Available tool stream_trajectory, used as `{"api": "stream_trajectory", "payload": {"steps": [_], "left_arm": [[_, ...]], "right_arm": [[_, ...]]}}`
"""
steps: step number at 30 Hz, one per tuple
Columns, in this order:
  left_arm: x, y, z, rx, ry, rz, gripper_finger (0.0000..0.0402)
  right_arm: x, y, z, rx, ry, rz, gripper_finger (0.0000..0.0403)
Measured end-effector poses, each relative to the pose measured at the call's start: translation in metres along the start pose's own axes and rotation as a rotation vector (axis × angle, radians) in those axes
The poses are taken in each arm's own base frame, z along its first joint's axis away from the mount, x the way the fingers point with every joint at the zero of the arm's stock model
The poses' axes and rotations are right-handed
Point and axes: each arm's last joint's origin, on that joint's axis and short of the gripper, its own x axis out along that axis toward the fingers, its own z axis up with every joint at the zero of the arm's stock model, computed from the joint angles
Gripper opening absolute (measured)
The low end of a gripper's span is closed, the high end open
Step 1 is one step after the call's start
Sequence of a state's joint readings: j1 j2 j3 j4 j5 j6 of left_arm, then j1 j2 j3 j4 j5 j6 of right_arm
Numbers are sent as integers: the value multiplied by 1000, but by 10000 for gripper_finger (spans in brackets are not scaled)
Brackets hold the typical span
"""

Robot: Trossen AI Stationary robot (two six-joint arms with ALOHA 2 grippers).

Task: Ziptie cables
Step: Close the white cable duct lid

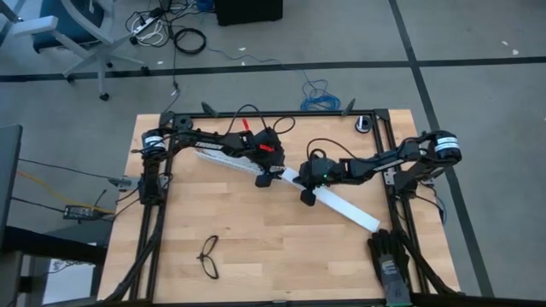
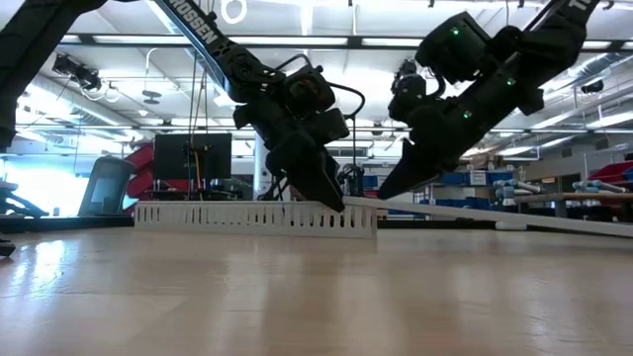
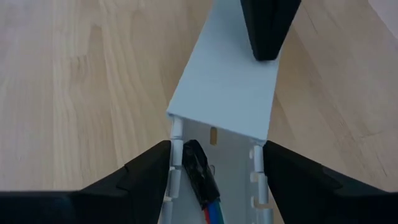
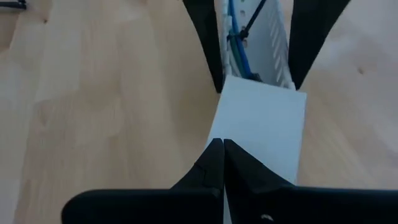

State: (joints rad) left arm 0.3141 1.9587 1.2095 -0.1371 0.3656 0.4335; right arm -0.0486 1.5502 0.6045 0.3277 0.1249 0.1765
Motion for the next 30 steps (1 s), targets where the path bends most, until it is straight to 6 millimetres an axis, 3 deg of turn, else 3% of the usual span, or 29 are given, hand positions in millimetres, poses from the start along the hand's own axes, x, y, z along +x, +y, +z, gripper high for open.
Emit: {"api": "stream_trajectory", "payload": {"steps": [13,30], "left_arm": [[0,-2,-1,21,11,-17,257],[0,-1,0,25,7,-11,257]], "right_arm": [[2,-18,7,-21,4,74,0],[2,-13,9,-58,30,191,0]]}}
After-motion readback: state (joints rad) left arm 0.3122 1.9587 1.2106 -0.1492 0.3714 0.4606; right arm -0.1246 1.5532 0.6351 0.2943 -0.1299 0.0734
